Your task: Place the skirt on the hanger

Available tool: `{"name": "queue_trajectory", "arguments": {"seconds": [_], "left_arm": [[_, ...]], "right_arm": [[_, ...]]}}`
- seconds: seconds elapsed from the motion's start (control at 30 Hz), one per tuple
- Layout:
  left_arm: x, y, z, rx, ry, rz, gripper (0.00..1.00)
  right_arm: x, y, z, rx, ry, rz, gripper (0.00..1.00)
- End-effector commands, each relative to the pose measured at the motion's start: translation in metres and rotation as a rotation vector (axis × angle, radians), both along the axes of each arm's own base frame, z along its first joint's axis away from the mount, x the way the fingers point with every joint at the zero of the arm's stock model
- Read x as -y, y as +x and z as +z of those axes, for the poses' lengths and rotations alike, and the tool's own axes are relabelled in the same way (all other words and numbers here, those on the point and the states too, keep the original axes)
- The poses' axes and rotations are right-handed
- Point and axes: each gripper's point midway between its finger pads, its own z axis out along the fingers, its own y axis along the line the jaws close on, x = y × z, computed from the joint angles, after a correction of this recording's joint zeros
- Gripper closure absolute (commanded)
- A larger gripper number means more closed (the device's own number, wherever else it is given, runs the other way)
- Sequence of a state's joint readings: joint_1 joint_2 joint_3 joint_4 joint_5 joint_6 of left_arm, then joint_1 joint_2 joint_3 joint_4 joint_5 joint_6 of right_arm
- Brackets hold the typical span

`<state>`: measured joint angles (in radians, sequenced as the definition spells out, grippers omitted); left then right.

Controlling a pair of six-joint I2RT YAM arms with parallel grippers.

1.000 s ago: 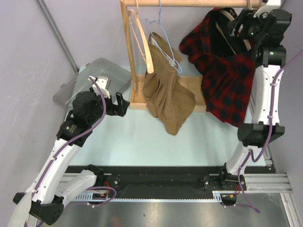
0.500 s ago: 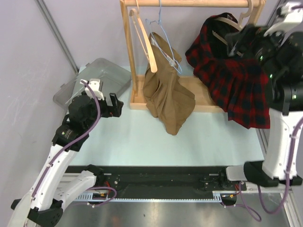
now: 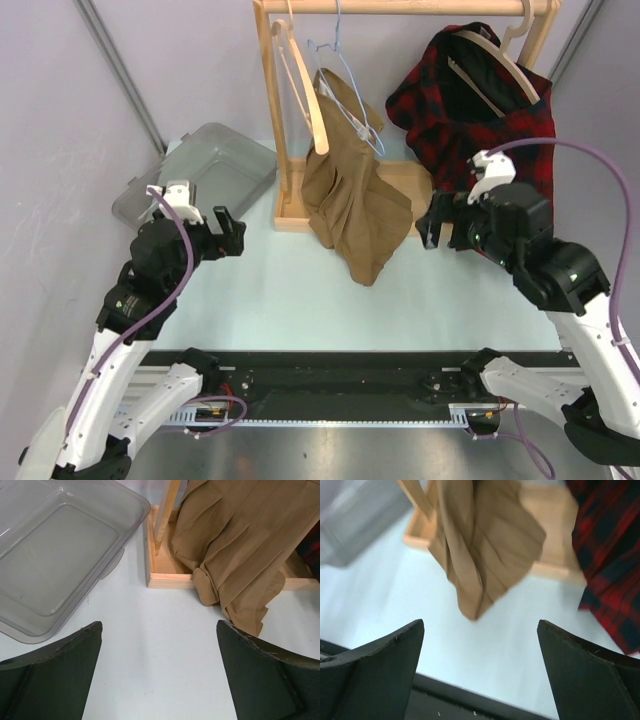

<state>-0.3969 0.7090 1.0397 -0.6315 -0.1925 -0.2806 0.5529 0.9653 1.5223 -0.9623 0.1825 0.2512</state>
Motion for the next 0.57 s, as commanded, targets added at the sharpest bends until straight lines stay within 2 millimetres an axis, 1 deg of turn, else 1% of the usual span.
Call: {"name": "queue_trajectory", "arguments": {"seconds": [0.0,0.03,0.13,0.17,0.23,0.27,0.33,0.4,0.43,0.53], "left_arm": [[-0.006,0.001,-0.004,-0.006,0.005,0.037,0.0],[-0.006,0.001,-0.004,-0.006,0.004,0.039,0.0],[-0.004,0.001,-0.007,-0.014,-0.007,0.036,0.0],[-0.005,0.0,-0.01,-0.022,-0.004,0.04,0.0],[-0.007,-0.001,-0.011,-0.018,-0.008,0.049,0.0],[-0.008,-0.002,-0.014,-0.023,-0.005,0.05,0.0],[-0.008,-0.005,-0.015,-0.023,-0.005,0.04,0.0],[-0.008,-0.008,-0.019,-0.04,-0.008,0.045,0.0],[-0.008,-0.008,-0.021,-0.05,-0.008,0.045,0.0],[-0.013,-0.011,-0.03,-0.091,-0.009,0.08,0.0]], "right_arm": [[0.011,-0.009,-0.021,-0.02,0.009,-0.1,0.0],[0.009,-0.009,-0.028,-0.023,-0.004,-0.097,0.0],[0.002,-0.007,-0.036,-0.023,-0.036,-0.082,0.0],[-0.001,-0.004,-0.043,-0.038,-0.061,-0.079,0.0],[-0.005,0.0,-0.047,-0.035,-0.083,-0.085,0.0],[-0.01,0.001,-0.054,-0.046,-0.099,-0.071,0.0],[-0.018,0.004,-0.056,-0.041,-0.097,-0.055,0.0],[-0.025,0.005,-0.063,-0.05,-0.103,-0.034,0.0],[-0.029,0.007,-0.062,-0.045,-0.091,-0.025,0.0],[-0.032,0.008,-0.07,-0.051,-0.096,-0.021,0.0]]}}
